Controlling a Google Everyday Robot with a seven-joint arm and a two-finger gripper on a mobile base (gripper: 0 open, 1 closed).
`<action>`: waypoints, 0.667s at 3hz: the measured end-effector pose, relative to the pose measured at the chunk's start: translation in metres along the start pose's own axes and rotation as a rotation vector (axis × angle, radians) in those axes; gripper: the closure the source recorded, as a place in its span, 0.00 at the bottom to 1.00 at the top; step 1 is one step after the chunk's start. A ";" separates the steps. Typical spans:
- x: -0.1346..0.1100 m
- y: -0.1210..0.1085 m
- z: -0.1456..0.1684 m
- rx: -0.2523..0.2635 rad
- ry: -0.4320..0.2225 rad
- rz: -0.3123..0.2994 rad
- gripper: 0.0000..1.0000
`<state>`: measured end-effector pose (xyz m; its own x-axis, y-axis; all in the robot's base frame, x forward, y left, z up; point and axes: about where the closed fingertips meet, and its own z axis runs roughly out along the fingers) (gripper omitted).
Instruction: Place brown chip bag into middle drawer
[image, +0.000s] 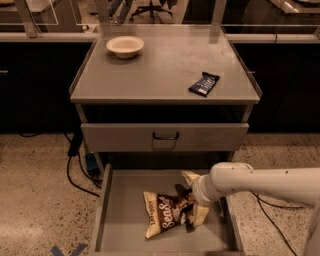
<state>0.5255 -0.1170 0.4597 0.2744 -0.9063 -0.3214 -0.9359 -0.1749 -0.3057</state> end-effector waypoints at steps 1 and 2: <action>-0.006 0.004 -0.030 0.028 0.059 0.007 0.00; -0.002 0.006 -0.057 0.065 0.135 0.032 0.00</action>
Offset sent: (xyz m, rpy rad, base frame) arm -0.0346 -0.0396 0.0781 -0.1746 -0.1031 -0.2365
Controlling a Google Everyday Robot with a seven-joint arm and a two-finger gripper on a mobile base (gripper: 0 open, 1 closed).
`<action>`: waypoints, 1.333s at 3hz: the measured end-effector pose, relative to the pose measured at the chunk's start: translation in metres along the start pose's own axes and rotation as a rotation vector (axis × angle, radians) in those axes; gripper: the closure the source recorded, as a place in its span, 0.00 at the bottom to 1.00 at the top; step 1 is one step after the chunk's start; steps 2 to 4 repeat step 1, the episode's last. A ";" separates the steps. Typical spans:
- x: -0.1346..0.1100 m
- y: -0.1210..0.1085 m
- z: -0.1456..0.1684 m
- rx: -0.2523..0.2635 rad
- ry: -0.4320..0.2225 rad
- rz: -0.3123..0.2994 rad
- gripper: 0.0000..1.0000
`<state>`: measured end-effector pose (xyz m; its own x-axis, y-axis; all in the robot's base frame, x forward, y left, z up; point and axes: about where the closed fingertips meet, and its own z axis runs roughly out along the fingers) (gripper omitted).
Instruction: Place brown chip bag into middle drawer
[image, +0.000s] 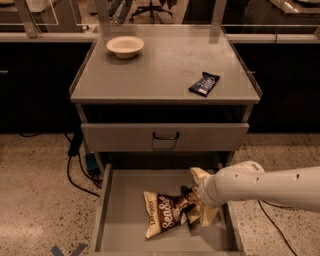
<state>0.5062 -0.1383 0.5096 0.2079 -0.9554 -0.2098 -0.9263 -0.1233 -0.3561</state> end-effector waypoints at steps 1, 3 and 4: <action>0.003 0.002 -0.007 0.004 0.020 0.057 0.00; 0.003 0.002 -0.007 0.004 0.020 0.057 0.00; 0.003 0.002 -0.007 0.004 0.020 0.057 0.00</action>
Offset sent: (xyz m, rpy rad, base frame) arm 0.0000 0.0000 0.0000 0.0000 0.0000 0.0000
